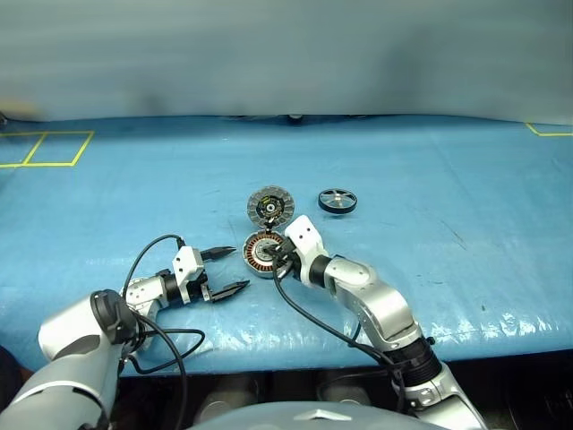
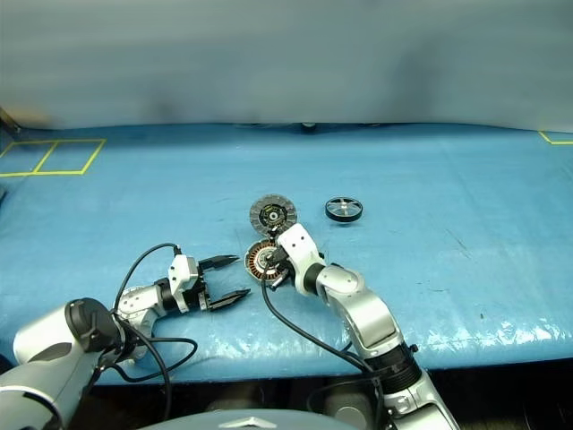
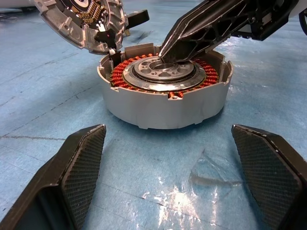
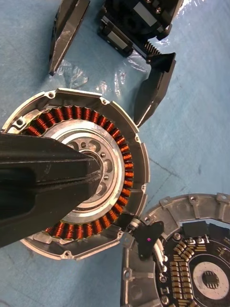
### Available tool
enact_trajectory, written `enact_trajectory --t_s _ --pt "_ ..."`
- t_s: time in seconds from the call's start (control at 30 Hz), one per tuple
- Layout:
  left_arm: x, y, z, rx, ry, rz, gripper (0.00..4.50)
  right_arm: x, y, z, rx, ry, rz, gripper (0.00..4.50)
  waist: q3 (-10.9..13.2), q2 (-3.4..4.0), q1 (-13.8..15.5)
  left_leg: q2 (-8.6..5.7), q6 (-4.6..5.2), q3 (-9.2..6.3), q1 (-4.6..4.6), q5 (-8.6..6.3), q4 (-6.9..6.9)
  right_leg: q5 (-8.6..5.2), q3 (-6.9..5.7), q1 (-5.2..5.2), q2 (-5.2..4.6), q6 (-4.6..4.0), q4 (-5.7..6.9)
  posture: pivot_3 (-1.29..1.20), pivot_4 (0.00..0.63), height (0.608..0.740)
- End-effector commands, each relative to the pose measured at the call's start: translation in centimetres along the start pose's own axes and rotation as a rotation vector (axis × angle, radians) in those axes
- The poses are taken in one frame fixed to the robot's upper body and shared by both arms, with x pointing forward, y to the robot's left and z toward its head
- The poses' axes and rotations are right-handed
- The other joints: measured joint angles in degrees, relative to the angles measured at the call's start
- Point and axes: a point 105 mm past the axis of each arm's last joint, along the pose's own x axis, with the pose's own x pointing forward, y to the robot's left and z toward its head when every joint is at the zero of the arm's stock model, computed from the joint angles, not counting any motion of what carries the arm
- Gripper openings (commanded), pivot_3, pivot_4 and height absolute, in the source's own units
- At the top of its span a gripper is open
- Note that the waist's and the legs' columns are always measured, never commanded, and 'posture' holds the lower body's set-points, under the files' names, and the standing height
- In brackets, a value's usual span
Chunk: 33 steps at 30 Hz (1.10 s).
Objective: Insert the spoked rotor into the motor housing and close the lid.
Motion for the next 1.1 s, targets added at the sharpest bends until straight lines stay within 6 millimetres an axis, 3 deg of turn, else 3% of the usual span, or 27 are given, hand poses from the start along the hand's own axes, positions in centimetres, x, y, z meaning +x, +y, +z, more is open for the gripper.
enact_trajectory --t_s 0.03,0.5,0.8,0.9,1.1 --pt "-0.1 -1.0 -0.8 -0.048 0.021 -0.020 4.50 -0.1 0.8 2.5 -0.037 -0.090 0.034 0.01 0.0 0.00 0.0 0.00 0.00 0.00 0.00 0.00 0.00 0.00 0.00 0.00 0.00 0.00 0.00 0.00 0.150 0.740" --pt "-0.2 -0.9 -0.9 -0.048 0.025 -0.014 4.50 0.6 0.6 -0.2 -0.007 0.004 0.034 0.01 0.0 0.00 0.0 0.00 -0.01 0.00 0.00 0.00 -0.02 0.00 0.00 0.00 0.00 0.00 0.00 0.00 0.150 0.740" --pt "-0.4 -1.0 -1.1 -0.050 0.032 -0.013 4.50 0.8 -0.1 -2.4 -0.102 0.116 -0.008 0.01 0.0 0.01 -0.1 0.02 -0.01 0.00 0.07 0.00 -0.01 -0.01 0.01 0.03 0.01 0.01 0.01 0.00 0.150 0.740" --pt "-0.4 -1.0 -1.1 -0.050 0.033 -0.015 4.50 0.8 0.0 -1.5 -0.087 0.067 -0.008 0.01 0.0 0.01 -0.1 0.02 -0.01 0.00 0.08 0.00 -0.02 -0.01 0.00 0.05 0.01 0.01 0.01 0.00 0.150 0.740" --pt "-0.4 -1.1 -1.0 -0.054 0.028 -0.020 4.50 -0.7 0.4 2.2 -0.025 -0.128 0.014 0.01 0.0 0.01 0.0 0.02 -0.01 -0.01 0.06 0.00 -0.03 0.00 0.00 0.04 0.01 0.01 -0.01 0.00 0.150 0.740"
